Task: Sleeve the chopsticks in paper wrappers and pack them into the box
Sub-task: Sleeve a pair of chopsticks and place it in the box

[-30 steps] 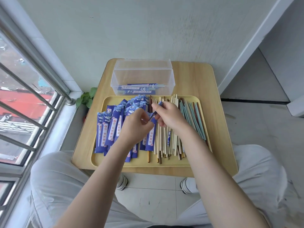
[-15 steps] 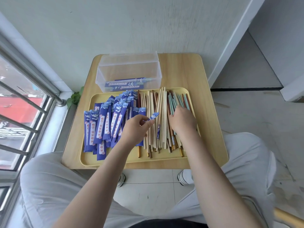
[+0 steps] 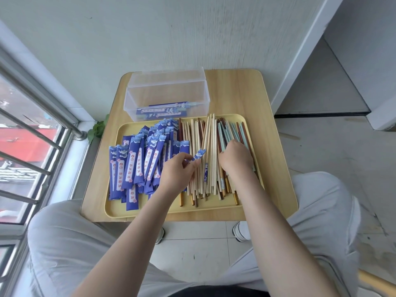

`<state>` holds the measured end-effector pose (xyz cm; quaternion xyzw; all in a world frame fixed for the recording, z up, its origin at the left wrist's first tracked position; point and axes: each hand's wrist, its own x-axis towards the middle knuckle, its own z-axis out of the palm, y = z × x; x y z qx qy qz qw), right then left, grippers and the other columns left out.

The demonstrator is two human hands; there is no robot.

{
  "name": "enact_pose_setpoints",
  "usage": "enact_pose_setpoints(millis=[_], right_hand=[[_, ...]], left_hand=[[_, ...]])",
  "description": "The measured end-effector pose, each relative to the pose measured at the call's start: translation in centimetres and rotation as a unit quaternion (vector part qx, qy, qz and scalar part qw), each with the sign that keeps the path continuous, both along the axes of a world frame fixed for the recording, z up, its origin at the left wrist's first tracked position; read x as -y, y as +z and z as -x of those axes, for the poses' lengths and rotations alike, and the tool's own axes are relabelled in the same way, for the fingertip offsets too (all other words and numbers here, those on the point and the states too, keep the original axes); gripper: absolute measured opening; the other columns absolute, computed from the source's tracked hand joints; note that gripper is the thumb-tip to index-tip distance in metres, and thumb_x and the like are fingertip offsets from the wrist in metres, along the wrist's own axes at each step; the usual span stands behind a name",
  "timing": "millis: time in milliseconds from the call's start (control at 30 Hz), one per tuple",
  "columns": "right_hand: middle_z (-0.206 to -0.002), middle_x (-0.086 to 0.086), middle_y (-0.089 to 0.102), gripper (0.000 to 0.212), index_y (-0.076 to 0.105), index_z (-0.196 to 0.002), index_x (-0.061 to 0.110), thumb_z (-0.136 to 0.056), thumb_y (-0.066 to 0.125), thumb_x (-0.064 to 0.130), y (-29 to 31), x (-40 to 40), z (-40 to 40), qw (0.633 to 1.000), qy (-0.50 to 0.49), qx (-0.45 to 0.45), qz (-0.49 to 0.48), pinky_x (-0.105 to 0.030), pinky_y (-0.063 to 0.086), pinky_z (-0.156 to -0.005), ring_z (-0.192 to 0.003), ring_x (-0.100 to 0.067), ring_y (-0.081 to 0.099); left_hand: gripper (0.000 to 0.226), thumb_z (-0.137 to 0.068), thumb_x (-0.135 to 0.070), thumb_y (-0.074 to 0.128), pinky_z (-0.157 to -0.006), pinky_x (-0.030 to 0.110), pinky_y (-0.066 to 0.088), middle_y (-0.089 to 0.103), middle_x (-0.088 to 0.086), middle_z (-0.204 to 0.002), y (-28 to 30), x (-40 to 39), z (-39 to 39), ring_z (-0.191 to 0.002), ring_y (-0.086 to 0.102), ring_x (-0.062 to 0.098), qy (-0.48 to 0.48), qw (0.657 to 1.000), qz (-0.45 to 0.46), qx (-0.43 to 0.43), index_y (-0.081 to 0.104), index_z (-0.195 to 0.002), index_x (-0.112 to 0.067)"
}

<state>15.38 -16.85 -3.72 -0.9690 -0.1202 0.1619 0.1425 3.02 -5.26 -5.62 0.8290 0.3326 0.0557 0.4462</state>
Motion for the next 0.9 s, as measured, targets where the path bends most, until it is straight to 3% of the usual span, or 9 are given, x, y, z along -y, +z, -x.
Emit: enact_pose_setpoints(millis=[133,267,367,467,567,700,833,900], right_hand=[[-0.097,-0.007,0.062,0.015,0.059,-0.110,0.006,-0.098,0.056,0.015,0.1,0.1,0.0,0.999,-0.003,-0.016,-0.028,-0.033,0.054,-0.060,-0.077,-0.023,0.066],[-0.078,-0.002,0.057,0.013,0.058,-0.089,0.009,-0.096,0.059,0.020,0.1,0.5,-0.2,0.998,-0.010,-0.008,-0.056,-0.026,0.042,-0.049,-0.064,-0.019,0.058],[-0.068,-0.001,0.053,0.017,0.057,-0.086,0.009,-0.095,0.058,0.024,0.3,0.8,-0.4,0.997,-0.015,0.017,-0.072,-0.024,0.033,-0.045,-0.053,-0.016,0.049],[-0.076,0.001,0.059,0.011,0.058,-0.094,0.011,-0.097,0.058,0.021,1.3,1.0,-0.6,0.984,0.002,0.069,-0.165,-0.033,0.049,-0.052,-0.064,-0.018,0.058],[-0.085,0.006,0.067,0.006,0.066,-0.097,0.016,-0.094,0.065,0.021,3.1,1.1,-0.2,0.940,-0.013,0.062,-0.334,-0.028,0.055,-0.067,-0.075,-0.012,0.065],[-0.081,-0.001,0.070,0.005,0.069,-0.093,0.010,-0.089,0.072,0.009,5.0,0.9,0.1,0.829,-0.114,-0.088,-0.540,-0.026,0.056,-0.068,-0.066,-0.011,0.063],[-0.079,-0.004,0.068,0.010,0.071,-0.092,0.005,-0.090,0.068,-0.004,5.3,1.2,-0.1,0.728,-0.167,-0.212,-0.630,-0.026,0.056,-0.076,-0.069,-0.013,0.062],[-0.083,-0.007,0.068,0.012,0.070,-0.094,0.003,-0.089,0.066,-0.008,5.1,1.4,-0.1,0.721,-0.170,-0.228,-0.632,-0.026,0.057,-0.078,-0.071,-0.014,0.064]], left_hand=[[0.028,-0.097,-0.036,0.064,-0.065,0.037,0.061,0.070,0.001,-0.078,0.2,0.1,-0.1,-0.064,0.069,0.014,0.001,1.000,0.005,-0.002,0.064,-0.115,-0.015],[0.025,-0.097,-0.035,0.064,-0.065,0.034,0.057,0.070,0.000,-0.072,0.8,0.1,0.2,-0.062,0.066,0.014,0.020,0.999,-0.017,0.034,0.066,-0.111,-0.014],[0.027,-0.095,-0.032,0.066,-0.068,0.031,0.055,0.070,0.001,-0.079,1.4,-0.5,0.3,-0.073,0.067,0.018,0.022,0.995,-0.062,0.069,0.069,-0.111,-0.010],[0.029,-0.096,-0.030,0.066,-0.069,0.033,0.054,0.070,0.002,-0.095,1.8,-1.3,0.6,-0.084,0.066,0.019,-0.008,0.979,-0.189,0.073,0.070,-0.115,-0.009],[0.025,-0.094,-0.024,0.069,-0.066,0.035,0.054,0.071,0.005,-0.098,1.9,-2.0,1.0,-0.083,0.067,0.024,-0.018,0.955,-0.280,0.094,0.070,-0.113,-0.009],[0.024,-0.094,-0.019,0.068,-0.080,0.038,0.045,0.070,0.006,-0.099,1.4,-2.6,1.5,-0.090,0.064,0.028,-0.019,0.949,-0.300,0.096,0.068,-0.114,-0.007],[0.024,-0.095,-0.017,0.066,-0.086,0.040,0.042,0.070,0.008,-0.104,1.4,-2.6,1.8,-0.098,0.063,0.032,-0.001,0.951,-0.297,0.090,0.067,-0.117,-0.006],[0.024,-0.096,-0.016,0.065,-0.090,0.044,0.042,0.070,0.010,-0.108,1.4,-2.6,1.9,-0.102,0.062,0.034,0.009,0.952,-0.294,0.083,0.067,-0.117,-0.006]])
